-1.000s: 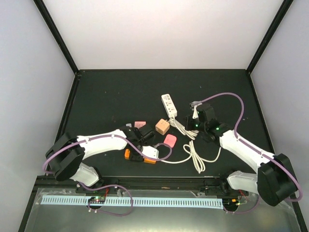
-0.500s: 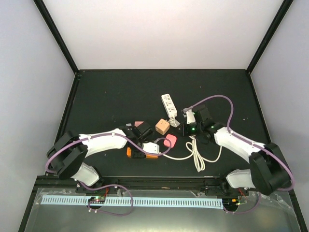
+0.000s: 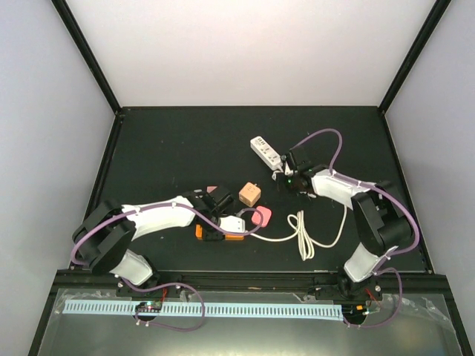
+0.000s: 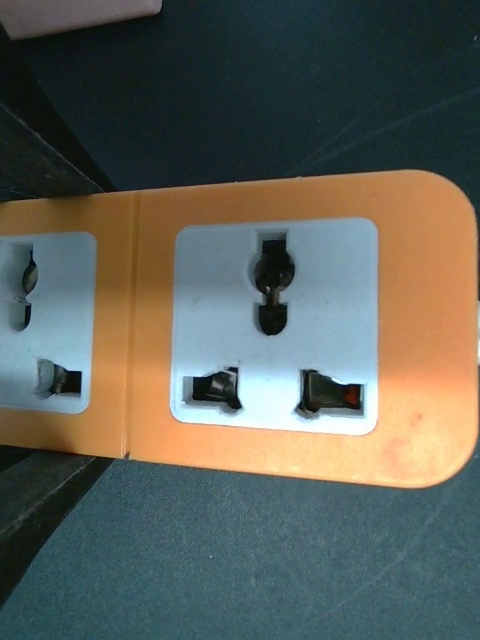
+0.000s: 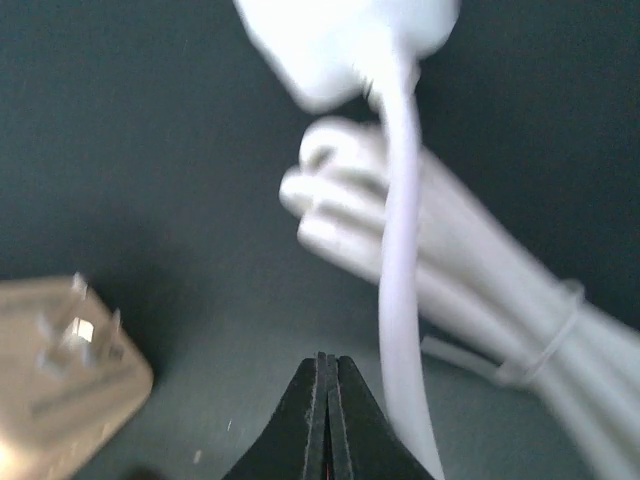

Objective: Insert the plug

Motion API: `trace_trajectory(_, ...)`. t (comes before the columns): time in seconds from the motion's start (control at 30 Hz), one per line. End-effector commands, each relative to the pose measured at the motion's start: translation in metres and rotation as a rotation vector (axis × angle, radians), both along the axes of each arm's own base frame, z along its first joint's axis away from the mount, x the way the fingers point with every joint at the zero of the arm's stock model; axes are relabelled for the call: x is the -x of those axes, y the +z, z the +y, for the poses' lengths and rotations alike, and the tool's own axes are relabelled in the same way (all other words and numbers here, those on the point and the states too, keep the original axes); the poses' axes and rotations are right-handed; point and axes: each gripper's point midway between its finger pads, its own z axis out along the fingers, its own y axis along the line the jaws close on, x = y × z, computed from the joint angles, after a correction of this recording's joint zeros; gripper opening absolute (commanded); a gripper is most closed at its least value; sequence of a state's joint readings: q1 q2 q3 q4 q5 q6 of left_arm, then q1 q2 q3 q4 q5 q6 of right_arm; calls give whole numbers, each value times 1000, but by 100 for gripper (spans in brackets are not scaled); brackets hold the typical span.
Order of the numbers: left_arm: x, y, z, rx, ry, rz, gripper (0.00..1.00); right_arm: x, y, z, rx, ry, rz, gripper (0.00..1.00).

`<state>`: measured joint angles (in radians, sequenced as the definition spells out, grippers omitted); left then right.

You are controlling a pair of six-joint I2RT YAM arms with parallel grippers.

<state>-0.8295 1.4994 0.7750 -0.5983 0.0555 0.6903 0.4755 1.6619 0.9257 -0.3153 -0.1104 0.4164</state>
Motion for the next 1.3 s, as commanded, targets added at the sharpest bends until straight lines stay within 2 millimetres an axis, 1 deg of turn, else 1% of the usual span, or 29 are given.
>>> trace_trajectory(0.0, -11, -15, 1, -22, 40, -6, 2, -38, 11, -30, 151, -104, -81, 1)
trace_trajectory(0.07, -13, -16, 0, -15, 52, 1, 2, -44, 20, -31, 163, -109, -105, 1)
trace_trajectory(0.1, -15, -15, -1, -8, 58, 5, 2, -46, 30, -29, 150, -103, -128, 1)
trace_trajectory(0.13, -17, -15, 0, -4, 68, 11, 2, -44, 39, -26, 131, -96, -145, 2)
trace_trajectory(0.17, -18, -14, -1, 0, 71, 19, 5, -41, 47, -23, 109, -85, -164, 5)
trace_trajectory(0.2, -16, -14, -2, 6, 69, 33, 11, -37, 57, -18, 89, -70, -186, 13)
trace_trajectory(0.23, -12, -14, -1, 6, 61, 53, 21, -30, 64, -14, 77, -53, -202, 23)
trace_trajectory(0.27, -6, -14, -1, 6, 49, 81, 34, -22, 69, -9, 66, -31, -214, 29)
trace_trajectory(0.3, 1, -13, -1, 9, 39, 111, 48, -12, 74, -3, 54, -8, -225, 33)
trace_trajectory(0.33, 5, -11, 0, 14, 29, 128, 63, -2, 77, 2, 41, 12, -234, 36)
trace_trajectory(0.37, 9, -8, 0, 24, 15, 139, 74, 11, 78, 9, 23, 40, -239, 39)
trace_trajectory(0.43, 14, 5, -1, 59, -10, 155, 88, 34, 76, 18, -12, 86, -232, 41)
trace_trajectory(0.5, 15, 27, -4, 120, -23, 167, 97, 57, 67, 27, -42, 131, -198, 39)
trace_trajectory(0.57, 11, 54, -5, 187, -21, 173, 99, 79, 57, 36, -77, 172, -161, 34)
trace_trajectory(0.63, 0, 83, -3, 252, 0, 161, 99, 98, 48, 45, -106, 211, -133, 30)
trace_trajectory(0.7, -12, 108, 3, 305, 29, 144, 99, 113, 40, 53, -125, 244, -106, 28)
trace_trajectory(0.77, -25, 123, 13, 332, 58, 107, 99, 125, 29, 57, -135, 269, -69, 25)
trace_trajectory(0.8, -30, 126, 20, 335, 72, 91, 99, 128, 24, 56, -136, 275, -55, 24)
trace_trajectory(0.87, -40, 125, 34, 317, 107, 53, 99, 134, 12, 53, -125, 277, -29, 22)
trace_trajectory(1.0, -60, 112, 61, 292, 185, 21, 98, 139, -3, 53, -118, 291, 7, 20)
trace_trajectory(1.17, -80, 91, 89, 251, 248, 13, 97, 141, -18, 58, -105, 316, 54, 19)
trace_trajectory(1.23, -82, 79, 100, 224, 257, 8, 97, 140, -20, 59, -106, 318, 57, 19)
trace_trajectory(1.27, -87, 73, 104, 206, 261, -16, 97, 139, -21, 59, -100, 314, 57, 19)
